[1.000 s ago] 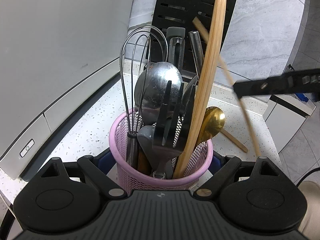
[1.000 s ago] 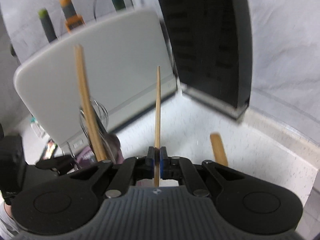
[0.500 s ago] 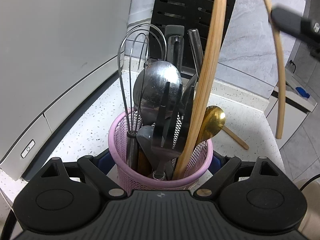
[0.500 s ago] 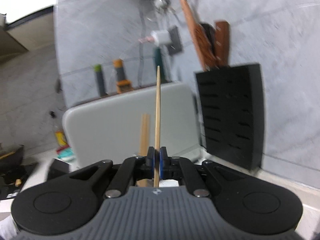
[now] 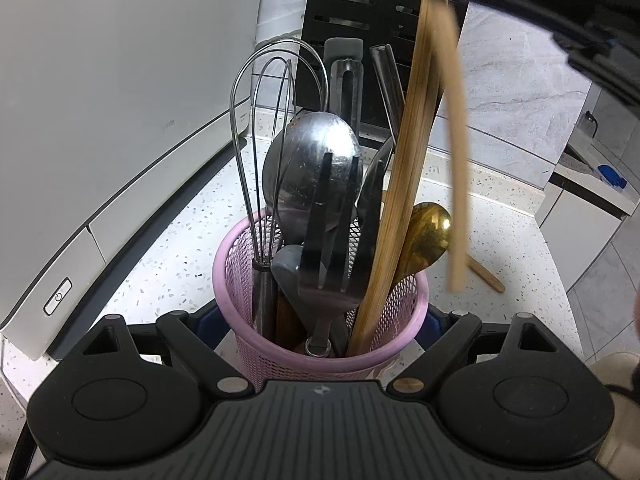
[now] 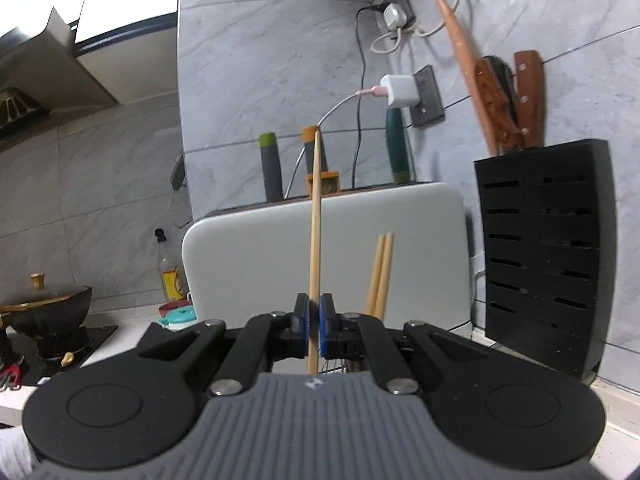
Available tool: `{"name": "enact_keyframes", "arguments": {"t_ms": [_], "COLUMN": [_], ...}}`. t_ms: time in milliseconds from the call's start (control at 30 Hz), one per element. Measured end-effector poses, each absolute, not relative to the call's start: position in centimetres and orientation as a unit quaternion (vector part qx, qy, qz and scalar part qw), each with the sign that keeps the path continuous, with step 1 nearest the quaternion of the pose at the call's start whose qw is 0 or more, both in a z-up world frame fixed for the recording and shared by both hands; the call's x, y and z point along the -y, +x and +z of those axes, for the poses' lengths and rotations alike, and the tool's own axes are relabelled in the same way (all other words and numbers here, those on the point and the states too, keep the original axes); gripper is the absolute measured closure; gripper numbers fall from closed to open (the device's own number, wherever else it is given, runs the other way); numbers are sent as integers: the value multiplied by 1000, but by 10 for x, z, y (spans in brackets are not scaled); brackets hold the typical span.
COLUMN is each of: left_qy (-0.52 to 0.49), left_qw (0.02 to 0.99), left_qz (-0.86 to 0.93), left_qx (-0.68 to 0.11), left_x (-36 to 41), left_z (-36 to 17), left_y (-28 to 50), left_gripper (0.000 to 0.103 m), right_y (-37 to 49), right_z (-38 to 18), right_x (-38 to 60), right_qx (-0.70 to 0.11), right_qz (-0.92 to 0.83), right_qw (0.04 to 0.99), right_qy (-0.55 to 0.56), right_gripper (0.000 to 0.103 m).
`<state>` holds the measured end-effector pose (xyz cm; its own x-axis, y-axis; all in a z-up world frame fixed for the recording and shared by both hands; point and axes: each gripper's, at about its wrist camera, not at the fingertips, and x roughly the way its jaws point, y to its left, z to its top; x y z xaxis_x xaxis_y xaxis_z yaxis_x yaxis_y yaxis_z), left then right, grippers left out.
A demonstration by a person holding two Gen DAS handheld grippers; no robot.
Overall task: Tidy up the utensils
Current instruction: 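Lift the chopstick with the right gripper over the pink cup, then lower the chopstick into the pink cup and open the right gripper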
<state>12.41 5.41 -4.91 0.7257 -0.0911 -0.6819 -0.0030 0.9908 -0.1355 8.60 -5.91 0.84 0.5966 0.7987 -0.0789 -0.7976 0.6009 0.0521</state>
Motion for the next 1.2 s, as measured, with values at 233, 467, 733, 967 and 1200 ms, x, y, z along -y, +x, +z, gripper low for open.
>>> {"name": "enact_keyframes", "arguments": {"t_ms": [233,467,733,967,1200], "left_qy": [-64,-63,-64,-63,-63], "left_qw": [926,926,926,926,926], "left_qz": [-24,-24,-24,-24,-25], "left_qx": [-370,-370,-371,-370,-371], "left_x": [-55,-55,-55,-55,-55], "left_z": [-49,-49,-49,-49,-48], "left_y": [125,125,125,125,125], "left_gripper": [0,0,0,0,0], "right_y": [98,107,95,90,92], "right_z": [-6,-19,-24,-30,-34], "right_x": [54,53,72,91,79], "right_qx": [-57,-67,-67,-88,-125], "right_qz": [456,456,448,438,442], "right_qw": [888,888,891,895,887], "right_qy": [6,-2,-12,-5,-35], "right_gripper": [102,102,102,102,102]}}
